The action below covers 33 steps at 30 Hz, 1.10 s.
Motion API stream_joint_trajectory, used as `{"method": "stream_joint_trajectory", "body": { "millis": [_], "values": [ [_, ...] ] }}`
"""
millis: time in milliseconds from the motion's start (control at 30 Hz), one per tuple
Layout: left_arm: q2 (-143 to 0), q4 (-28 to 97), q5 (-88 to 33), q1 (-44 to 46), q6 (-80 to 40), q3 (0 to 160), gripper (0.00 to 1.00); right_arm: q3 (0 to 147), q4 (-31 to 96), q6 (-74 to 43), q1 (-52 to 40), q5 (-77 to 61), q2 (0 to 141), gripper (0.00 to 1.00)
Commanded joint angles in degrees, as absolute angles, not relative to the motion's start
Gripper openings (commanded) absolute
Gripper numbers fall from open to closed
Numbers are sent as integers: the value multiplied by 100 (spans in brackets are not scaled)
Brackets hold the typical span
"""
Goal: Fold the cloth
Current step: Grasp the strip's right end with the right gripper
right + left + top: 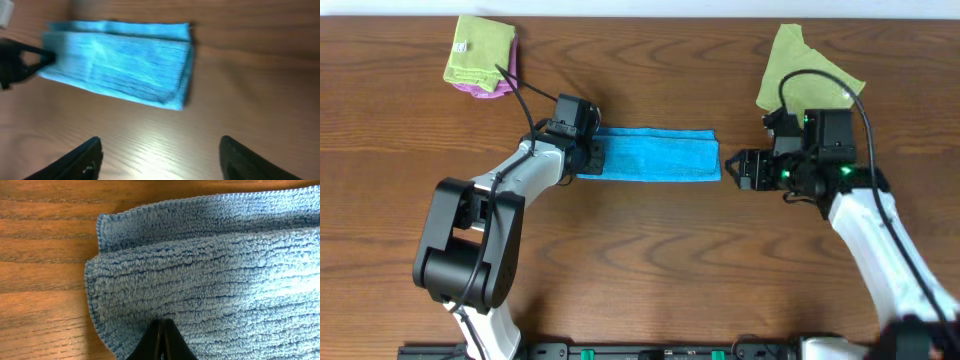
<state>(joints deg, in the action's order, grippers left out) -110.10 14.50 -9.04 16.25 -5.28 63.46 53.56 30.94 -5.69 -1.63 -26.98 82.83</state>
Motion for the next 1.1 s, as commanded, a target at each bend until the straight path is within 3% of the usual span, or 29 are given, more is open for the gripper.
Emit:
{"method": "stream_joint_trajectory", "body": {
  "millis": [0,400,1067],
  "values": [
    [-11216,1498,-751,1616,-473,6348,5,5177,2875,-552,47,-4084,8796,70],
    [-11218,1577,-707,1616,-604,6348,6,5181,1278,-1374,51,-4694,10304,71],
    [-11218,1675,-707,1616,-600,6348,6,5212,650,-1717,56,-3691,10750,72]
  ]
}}
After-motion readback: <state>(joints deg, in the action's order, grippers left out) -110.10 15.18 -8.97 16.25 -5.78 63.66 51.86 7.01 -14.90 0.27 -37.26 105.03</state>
